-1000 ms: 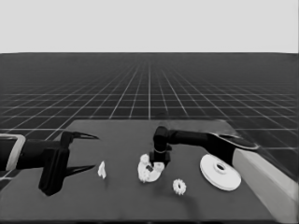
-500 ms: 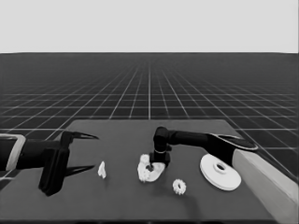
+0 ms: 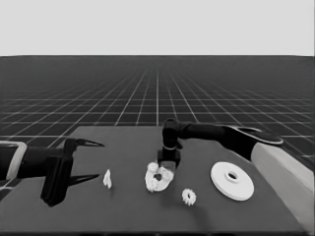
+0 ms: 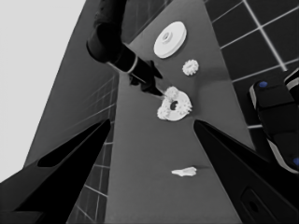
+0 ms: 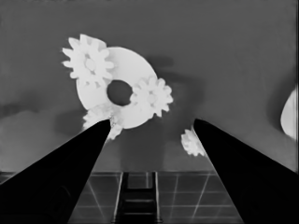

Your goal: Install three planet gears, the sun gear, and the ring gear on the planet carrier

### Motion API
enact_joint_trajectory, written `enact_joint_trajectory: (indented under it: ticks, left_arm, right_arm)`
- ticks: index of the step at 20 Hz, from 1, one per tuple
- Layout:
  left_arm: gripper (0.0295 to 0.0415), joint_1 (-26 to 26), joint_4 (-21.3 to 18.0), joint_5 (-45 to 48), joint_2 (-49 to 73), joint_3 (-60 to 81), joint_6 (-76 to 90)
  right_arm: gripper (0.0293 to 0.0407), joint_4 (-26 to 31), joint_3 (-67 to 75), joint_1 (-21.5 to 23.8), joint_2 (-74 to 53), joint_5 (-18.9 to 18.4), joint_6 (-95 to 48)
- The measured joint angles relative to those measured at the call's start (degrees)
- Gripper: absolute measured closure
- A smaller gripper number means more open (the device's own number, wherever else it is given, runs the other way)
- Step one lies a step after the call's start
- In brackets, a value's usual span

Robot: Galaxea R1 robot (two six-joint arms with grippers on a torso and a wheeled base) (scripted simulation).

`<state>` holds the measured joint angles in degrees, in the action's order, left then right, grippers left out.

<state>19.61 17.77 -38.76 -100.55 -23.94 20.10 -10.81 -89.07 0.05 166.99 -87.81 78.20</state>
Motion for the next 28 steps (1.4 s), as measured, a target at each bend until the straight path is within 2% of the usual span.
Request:
enact_joint_trajectory:
  ticks: [4,5,7,14,15,17,19,24,26,28]
  left_arm:
    - [0.0326,0.0,0.0,0.0,0.0,0.0,0.0]
    - [0.0326,0.0,0.0,0.0,0.0,0.0,0.0]
    - [0.0326,0.0,0.0,0.0,0.0,0.0,0.0]
    - [0.0326,0.0,0.0,0.0,0.0,0.0,0.0]
    - [0.0326,0.0,0.0,0.0,0.0,0.0,0.0]
    - [0.0326,0.0,0.0,0.0,0.0,0.0,0.0]
    - [0.0326,0.0,0.0,0.0,0.0,0.0,0.0]
    - [0.0326,0.0,0.0,0.0,0.0,0.0,0.0]
    - [0.0326,0.0,0.0,0.0,0.0,0.0,0.0]
    - [0.0326,0.0,0.0,0.0,0.0,0.0,0.0]
  right_arm:
    - [0.0315,0.4,0.1,0.3,0.0,-0.1,0.0]
    - [0.0315,-0.3,15.4,0.0,-8.3,-1.1,6.7]
    - [0.0315,-0.8,27.2,-0.5,-16.4,-1.9,10.6]
    - [0.0315,-1.0,32.3,-0.6,-20.3,-2.2,11.8]
    - [0.0315,-7.0,30.4,-6.3,-20.0,-1.9,10.3]
    - [0.0315,-12.4,27.3,-12.1,-19.3,-0.7,8.0]
    - [0.0315,-14.0,25.8,-13.9,-19.0,-0.1,7.1]
    - [0.0315,-14.8,25.1,-14.6,-18.8,0.3,6.6]
    - [0.0386,-14.9,25.0,-14.6,-18.8,0.3,6.6]
    - [0.0390,-14.9,25.0,-14.6,-18.8,0.3,6.6]
